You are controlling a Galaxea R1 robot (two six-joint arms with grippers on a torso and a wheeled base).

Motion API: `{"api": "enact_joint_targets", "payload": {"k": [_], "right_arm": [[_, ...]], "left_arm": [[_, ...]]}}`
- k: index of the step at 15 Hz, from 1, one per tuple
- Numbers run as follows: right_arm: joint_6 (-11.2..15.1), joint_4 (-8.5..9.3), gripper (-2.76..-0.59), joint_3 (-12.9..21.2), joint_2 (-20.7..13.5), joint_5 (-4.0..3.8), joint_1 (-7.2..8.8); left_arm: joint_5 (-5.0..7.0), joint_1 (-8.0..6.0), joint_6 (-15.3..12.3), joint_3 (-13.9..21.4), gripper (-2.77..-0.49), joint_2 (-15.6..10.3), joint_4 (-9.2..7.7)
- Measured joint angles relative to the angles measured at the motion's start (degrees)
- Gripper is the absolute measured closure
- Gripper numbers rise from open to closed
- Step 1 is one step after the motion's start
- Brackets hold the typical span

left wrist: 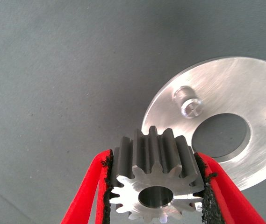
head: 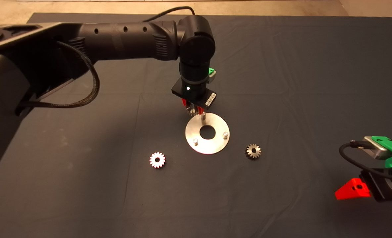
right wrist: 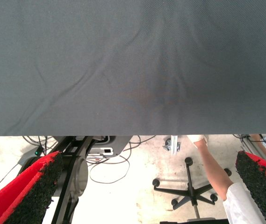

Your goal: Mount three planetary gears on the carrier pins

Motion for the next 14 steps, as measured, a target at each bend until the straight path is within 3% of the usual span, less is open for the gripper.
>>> {"api": "enact_joint_targets", "payload": {"k": [6, 14], "right_arm": [[0.00, 0.00, -2.75, 0.00, 0.00, 0.00, 0.00], [0.00, 0.00, -2.75, 0.00, 0.00, 0.00, 0.00]], "left_arm": [[-0.02, -0.02, 1.96, -0.07, -0.96, 0.60, -1.59], [-0.28, -0.02, 4.58, -0.06, -0.96, 0.63, -1.68]]}}
